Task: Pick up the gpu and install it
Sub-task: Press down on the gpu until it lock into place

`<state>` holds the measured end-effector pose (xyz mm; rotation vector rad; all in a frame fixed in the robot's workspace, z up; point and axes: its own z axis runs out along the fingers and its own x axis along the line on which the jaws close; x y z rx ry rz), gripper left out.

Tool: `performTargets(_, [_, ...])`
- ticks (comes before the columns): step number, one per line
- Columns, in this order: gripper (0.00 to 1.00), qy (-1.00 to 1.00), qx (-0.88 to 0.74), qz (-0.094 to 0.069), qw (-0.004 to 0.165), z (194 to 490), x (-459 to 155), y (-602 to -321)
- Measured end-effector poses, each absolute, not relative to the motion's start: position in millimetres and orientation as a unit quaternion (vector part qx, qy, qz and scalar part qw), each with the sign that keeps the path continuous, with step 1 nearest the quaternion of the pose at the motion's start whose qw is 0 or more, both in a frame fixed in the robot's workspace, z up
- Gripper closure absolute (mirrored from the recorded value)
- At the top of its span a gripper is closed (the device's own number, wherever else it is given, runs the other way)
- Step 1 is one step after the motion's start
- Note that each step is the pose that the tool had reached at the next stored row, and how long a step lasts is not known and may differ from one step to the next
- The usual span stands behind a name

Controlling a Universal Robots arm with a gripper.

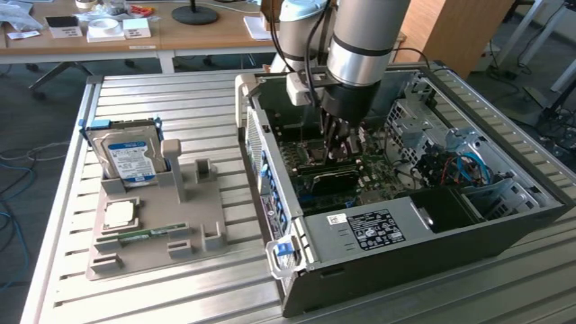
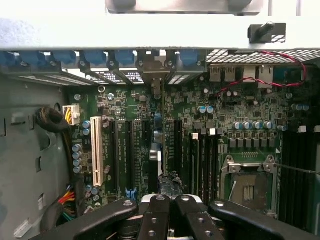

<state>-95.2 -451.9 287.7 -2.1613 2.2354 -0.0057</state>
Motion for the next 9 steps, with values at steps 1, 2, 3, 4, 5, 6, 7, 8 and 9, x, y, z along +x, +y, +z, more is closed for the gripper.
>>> performTargets(1, [0.89, 0.719, -0.695, -0.002, 0.016, 287.7, -95.0, -451.9])
performTargets(2, [0.89, 0.719, -0.695, -0.002, 0.016, 287.6, -94.9, -451.9])
performTargets(3, [0.89, 0.719, -0.695, -0.002, 0.016, 287.4, -94.7, -451.9])
performTargets(4, [0.89, 0.719, -0.695, -0.002, 0.016, 287.0, -94.0, -451.8])
performTargets(5, [0.89, 0.719, -0.695, -0.002, 0.016, 286.8, -93.0, -451.9])
performTargets(6, [0.89, 0.719, -0.695, -0.002, 0.016, 286.6, -92.1, -451.9])
performTargets(7, [0.89, 0.719, -0.695, -0.002, 0.016, 286.3, -91.9, -451.9])
performTargets(8, [0.89, 0.719, -0.695, -0.002, 0.016, 285.6, -91.9, -451.9])
performTargets(9, [0.89, 0.719, -0.695, -0.002, 0.016, 284.2, -91.9, -451.9])
